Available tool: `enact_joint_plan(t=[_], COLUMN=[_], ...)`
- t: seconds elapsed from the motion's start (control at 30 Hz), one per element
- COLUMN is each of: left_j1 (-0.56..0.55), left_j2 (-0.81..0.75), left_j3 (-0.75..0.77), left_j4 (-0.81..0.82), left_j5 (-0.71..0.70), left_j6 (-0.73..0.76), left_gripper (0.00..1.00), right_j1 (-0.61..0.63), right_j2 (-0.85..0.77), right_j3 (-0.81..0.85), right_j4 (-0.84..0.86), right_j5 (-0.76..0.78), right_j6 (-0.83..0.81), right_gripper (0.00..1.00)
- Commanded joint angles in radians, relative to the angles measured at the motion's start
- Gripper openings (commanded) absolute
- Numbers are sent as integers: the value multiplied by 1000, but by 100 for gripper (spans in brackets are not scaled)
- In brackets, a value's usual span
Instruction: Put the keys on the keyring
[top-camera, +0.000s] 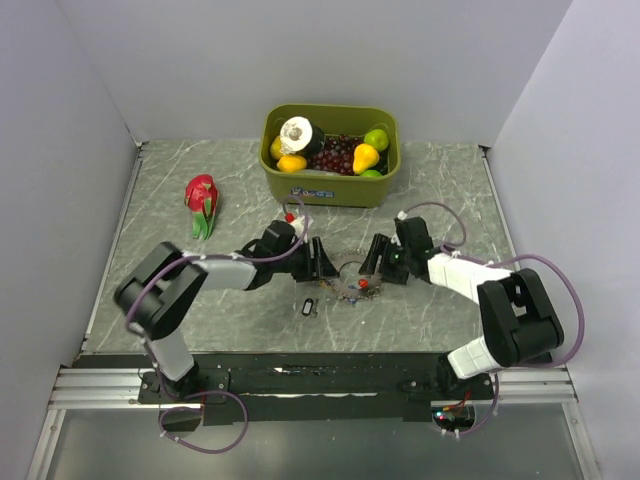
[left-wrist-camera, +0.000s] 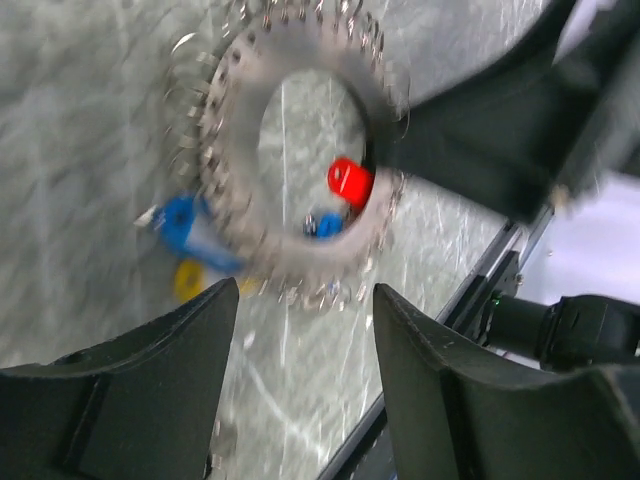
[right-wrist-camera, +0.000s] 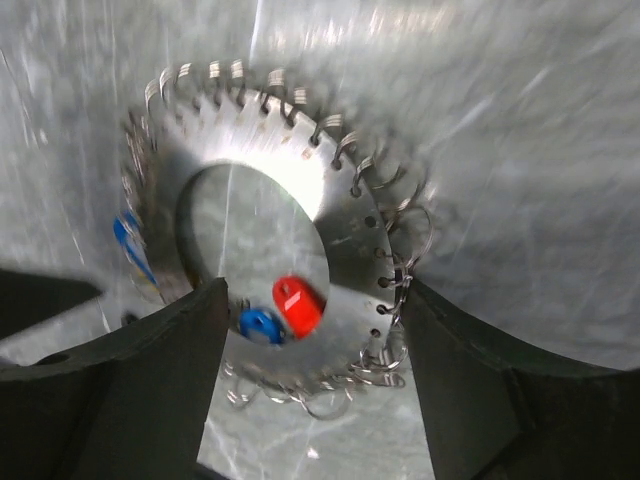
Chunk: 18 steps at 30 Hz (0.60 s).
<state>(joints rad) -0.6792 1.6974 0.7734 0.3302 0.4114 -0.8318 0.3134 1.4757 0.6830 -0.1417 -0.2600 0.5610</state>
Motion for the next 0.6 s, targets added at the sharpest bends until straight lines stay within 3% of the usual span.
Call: enact_joint_plan(t=[0.0,0.27,0.43,0.57], left_j1=[0,-3,-3,-3], left_j2=[109,203,219,142], left_j3=[102,243,355,353], left_j4=[101,-14,-158,-241], left_j5=[99,84,49,-31], left_j6=[-62,5,79,149], left_gripper=[62,61,62,63], right_j1=[67,307,372,377], right_j2=[-90,-256,-308,-373], right_j3=[-86,-210,-238,-209], right_j4=[-7,68,116,56], right_j5=[-56,8,11,42], right_j6=[40,230,293,264], right_gripper=[75,75,75,76])
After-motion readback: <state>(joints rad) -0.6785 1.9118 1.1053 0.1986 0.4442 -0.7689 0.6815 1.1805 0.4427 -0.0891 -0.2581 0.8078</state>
